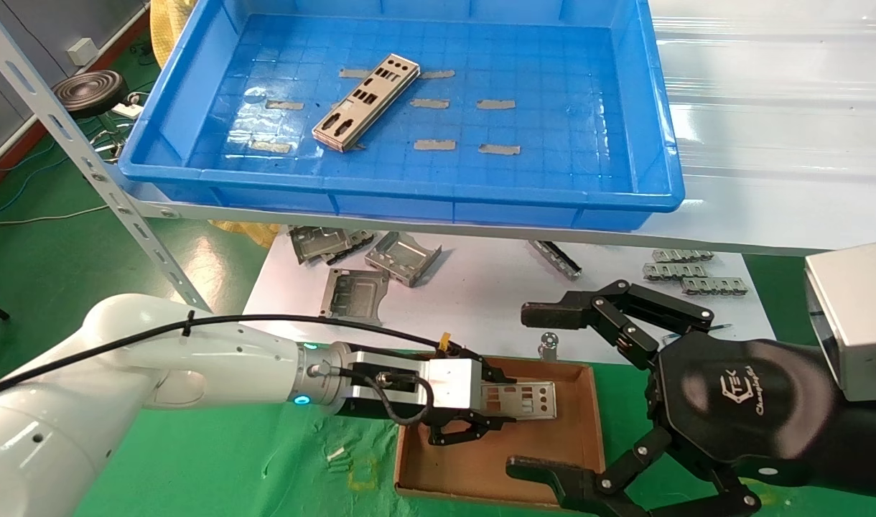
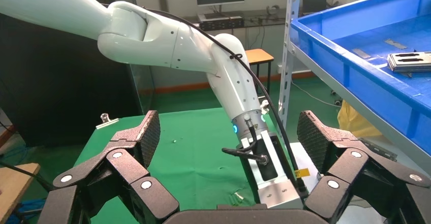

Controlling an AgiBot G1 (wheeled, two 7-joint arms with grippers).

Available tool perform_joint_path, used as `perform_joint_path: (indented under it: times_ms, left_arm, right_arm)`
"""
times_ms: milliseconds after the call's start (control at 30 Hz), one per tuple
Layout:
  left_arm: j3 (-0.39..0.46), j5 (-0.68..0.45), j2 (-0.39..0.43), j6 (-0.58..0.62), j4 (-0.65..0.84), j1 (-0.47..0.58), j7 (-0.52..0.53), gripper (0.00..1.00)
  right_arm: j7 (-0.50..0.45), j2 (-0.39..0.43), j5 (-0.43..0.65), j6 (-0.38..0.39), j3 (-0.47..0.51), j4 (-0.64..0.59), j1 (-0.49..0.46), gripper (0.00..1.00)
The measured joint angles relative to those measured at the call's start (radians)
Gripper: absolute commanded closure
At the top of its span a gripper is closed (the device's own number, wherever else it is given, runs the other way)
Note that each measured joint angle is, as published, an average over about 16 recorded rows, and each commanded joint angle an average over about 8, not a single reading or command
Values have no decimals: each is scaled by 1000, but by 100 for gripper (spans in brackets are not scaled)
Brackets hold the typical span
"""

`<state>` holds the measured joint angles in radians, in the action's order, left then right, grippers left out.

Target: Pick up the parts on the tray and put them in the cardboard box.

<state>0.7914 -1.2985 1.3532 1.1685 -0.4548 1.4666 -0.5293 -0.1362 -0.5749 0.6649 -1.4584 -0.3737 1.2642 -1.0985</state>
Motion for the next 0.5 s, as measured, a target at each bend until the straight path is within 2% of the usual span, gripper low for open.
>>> perform_joint_path:
  times_ms: [33, 500]
  left_arm:
    - [4, 4, 1, -3, 6, 1, -6, 0]
    - [54, 93, 3, -5, 50, 13, -30, 0]
  right_arm:
    - [0, 0, 0, 0, 0, 0, 0, 0]
    - [0, 0, 0, 0, 0, 0, 0, 0]
